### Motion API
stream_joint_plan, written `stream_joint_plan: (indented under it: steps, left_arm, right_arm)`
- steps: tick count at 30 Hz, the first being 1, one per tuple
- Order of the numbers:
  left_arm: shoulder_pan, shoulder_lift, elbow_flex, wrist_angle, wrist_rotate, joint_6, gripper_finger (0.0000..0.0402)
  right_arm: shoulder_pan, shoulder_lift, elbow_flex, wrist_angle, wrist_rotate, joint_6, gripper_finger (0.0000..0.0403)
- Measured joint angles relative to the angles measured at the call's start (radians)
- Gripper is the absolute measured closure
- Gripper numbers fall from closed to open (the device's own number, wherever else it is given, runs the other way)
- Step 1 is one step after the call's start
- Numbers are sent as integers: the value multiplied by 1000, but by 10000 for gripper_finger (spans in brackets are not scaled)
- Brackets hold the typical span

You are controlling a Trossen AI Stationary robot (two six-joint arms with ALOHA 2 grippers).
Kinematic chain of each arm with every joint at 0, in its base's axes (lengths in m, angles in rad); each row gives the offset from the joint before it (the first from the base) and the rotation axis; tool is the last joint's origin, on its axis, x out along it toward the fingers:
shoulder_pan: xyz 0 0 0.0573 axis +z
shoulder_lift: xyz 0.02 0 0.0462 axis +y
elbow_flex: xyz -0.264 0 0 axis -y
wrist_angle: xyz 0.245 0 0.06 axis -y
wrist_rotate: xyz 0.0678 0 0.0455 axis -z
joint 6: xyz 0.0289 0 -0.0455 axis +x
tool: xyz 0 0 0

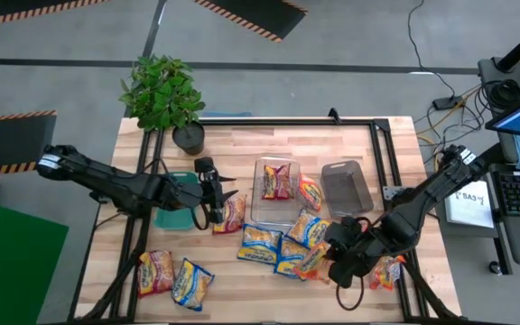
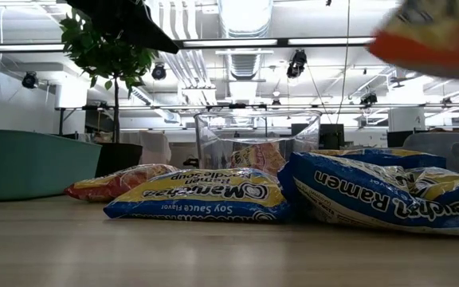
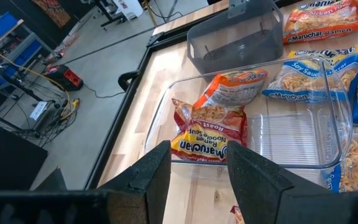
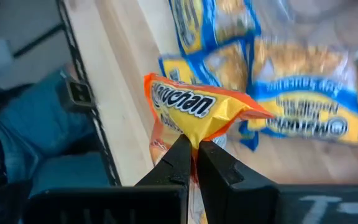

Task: Sort Maruchan noodles
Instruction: Put the orange noodle pack into the black bin

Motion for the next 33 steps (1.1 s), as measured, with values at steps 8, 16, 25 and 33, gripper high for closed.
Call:
stream_joint_plan:
  steps: [8,16,25,33]
  left_arm:
    - [0,0,0,0,0,0,263]
    - [0,0,0,0,0,0,263]
    - [0,0,0,1,0,0,263]
    - [0,0,0,1,0,0,263]
  right_arm:
    - [0,-24,71,-1,164,-119,394]
    - [-22,-26,149,-98,380,-197,394]
    - [-55,-40,247,-401,487,-195,394]
    - [-55,-109,226,-648,487,-17,394]
